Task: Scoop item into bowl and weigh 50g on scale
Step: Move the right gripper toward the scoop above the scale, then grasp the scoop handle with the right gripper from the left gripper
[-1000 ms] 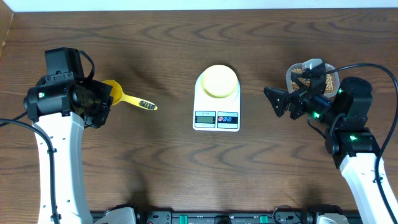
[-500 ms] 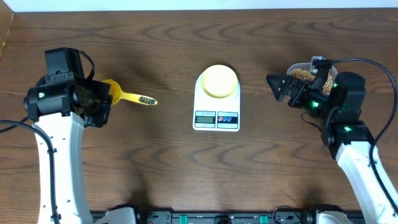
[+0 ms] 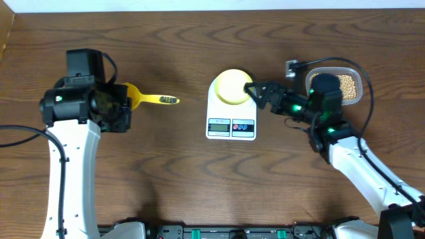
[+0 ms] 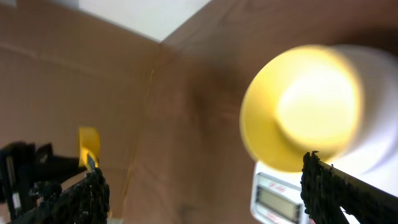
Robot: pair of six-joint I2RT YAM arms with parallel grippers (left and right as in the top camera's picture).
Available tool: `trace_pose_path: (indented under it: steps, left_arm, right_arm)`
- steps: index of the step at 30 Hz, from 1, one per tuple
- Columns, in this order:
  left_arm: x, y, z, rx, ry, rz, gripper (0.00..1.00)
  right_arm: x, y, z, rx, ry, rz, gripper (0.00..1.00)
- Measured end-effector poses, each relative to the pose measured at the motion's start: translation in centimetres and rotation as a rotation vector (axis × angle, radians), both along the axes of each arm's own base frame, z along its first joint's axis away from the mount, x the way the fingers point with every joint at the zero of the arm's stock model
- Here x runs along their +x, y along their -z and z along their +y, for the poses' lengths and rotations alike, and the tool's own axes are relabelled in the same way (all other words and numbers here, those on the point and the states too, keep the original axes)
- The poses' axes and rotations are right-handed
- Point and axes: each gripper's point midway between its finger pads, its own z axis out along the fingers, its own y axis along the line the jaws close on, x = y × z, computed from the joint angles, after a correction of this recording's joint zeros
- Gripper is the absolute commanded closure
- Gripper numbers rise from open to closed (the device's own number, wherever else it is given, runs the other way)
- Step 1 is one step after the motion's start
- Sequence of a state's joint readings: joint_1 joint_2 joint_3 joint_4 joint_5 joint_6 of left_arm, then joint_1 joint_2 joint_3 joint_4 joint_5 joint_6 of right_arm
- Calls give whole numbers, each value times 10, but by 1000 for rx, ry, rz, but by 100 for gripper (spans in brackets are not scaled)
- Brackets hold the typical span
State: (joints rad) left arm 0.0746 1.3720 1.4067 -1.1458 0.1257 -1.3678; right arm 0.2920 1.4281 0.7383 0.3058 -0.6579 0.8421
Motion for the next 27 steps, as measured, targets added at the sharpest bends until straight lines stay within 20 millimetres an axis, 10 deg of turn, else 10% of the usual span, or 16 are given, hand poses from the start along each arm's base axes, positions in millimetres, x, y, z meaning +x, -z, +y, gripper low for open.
trace_pose_path:
  steps: [16,27]
  left_arm:
    - [5,-4,-65,-85,19,-27,92]
    - [12,-11,-93,-132,28,-71,92]
  right_arm:
    - [-33,-24,64,126,-133,9,4]
    - [-33,-45,69,202,-143,-18,4]
